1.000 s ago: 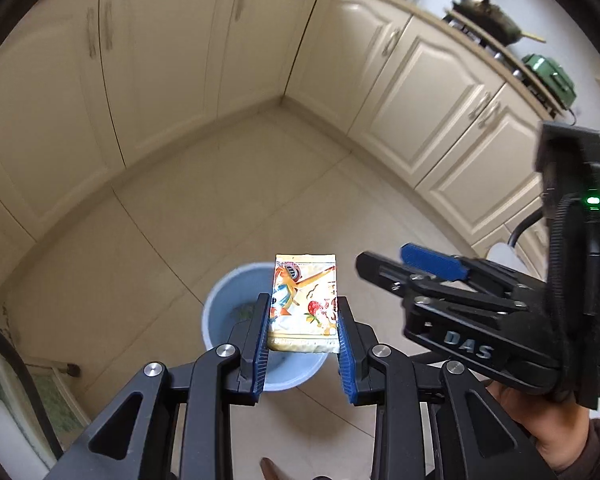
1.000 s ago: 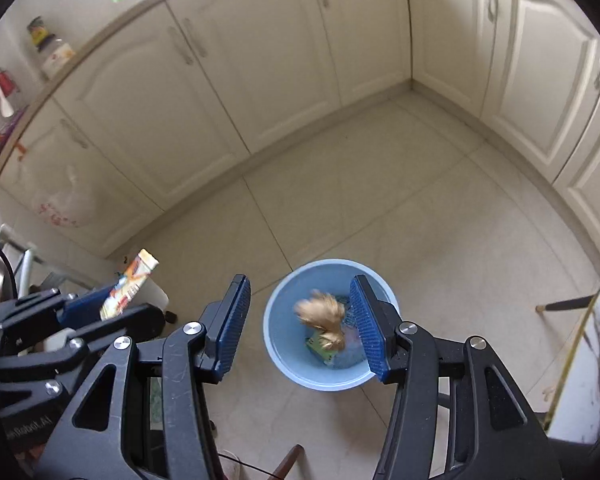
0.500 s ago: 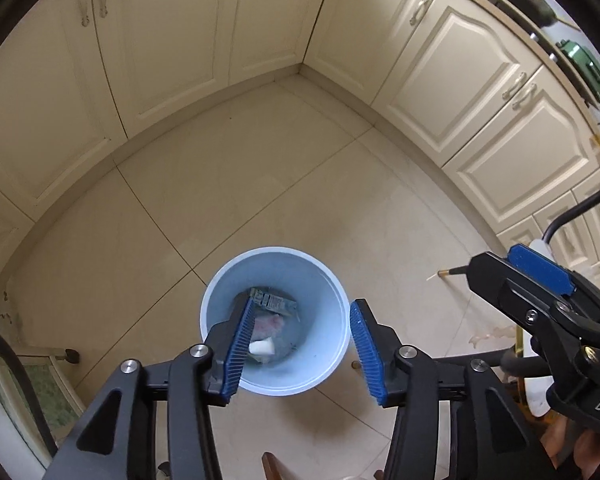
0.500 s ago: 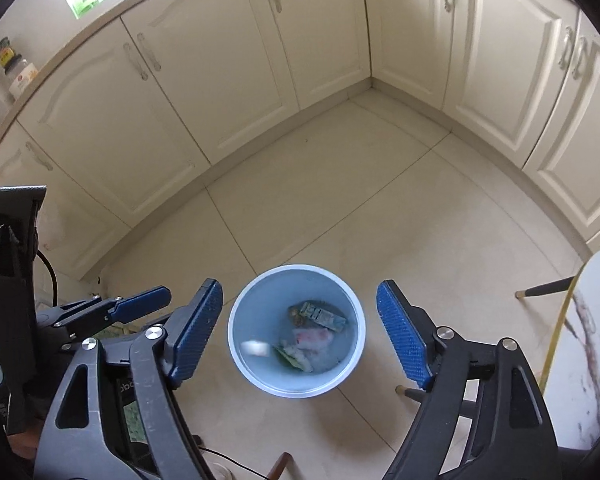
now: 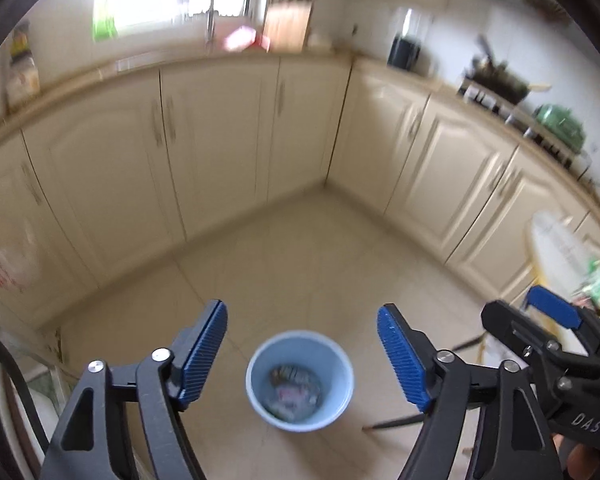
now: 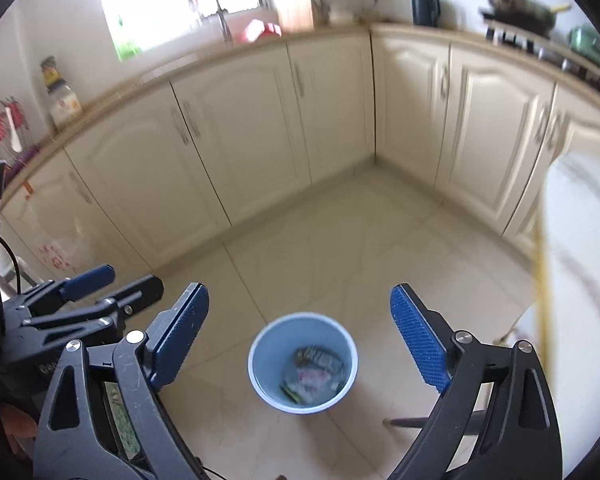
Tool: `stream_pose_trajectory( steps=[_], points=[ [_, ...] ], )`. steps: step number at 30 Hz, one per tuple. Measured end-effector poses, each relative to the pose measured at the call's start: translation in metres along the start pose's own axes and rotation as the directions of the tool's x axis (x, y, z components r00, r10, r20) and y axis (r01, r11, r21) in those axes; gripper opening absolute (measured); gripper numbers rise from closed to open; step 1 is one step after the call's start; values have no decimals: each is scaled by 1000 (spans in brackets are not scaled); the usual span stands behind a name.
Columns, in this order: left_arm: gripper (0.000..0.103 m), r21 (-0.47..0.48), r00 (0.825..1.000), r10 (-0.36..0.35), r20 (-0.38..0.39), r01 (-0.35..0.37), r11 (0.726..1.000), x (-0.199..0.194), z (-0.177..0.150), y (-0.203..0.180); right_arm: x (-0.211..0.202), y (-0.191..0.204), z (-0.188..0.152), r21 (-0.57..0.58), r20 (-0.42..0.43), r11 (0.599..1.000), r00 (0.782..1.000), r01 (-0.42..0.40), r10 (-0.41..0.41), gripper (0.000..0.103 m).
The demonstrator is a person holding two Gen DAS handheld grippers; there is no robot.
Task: Collect trash
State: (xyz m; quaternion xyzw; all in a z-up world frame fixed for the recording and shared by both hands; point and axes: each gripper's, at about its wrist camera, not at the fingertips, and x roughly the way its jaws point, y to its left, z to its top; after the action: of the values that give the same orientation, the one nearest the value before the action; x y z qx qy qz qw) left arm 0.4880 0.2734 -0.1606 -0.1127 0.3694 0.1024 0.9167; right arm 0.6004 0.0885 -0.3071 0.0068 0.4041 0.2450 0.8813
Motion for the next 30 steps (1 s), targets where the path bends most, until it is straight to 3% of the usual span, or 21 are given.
stream_pose_trajectory(
  steps=[6,12,16,19,20,22,30],
  points=[
    [97,58,979,-35,202,24,998,-111,-13,-55,-118,9,6,-19,166,998,985,55,-51,103],
    [101,138,936,-103,337,59,989,-203,-61,-115,-236,11,-6,15,313,991,940,136,-134,103],
    [102,188,903,-162,399,92,978,-264,-108,-117,-309,14,-22,38,399,983,899,179,-179,103],
    [102,226,869,-201,452,107,968,-312,-151,-116,-361,17,-35,72,456,968,855,241,-247,103],
    [102,235,858,-208,470,106,966,-320,-181,-93,-376,17,-40,80,471,964,843,253,-260,103],
    [102,253,839,-221,497,104,962,-342,-194,-98,-401,20,-48,101,500,955,815,280,-292,103],
    [102,250,753,-218,621,74,966,-354,-267,-114,-476,26,-72,140,579,921,725,363,-373,103]
  ],
)
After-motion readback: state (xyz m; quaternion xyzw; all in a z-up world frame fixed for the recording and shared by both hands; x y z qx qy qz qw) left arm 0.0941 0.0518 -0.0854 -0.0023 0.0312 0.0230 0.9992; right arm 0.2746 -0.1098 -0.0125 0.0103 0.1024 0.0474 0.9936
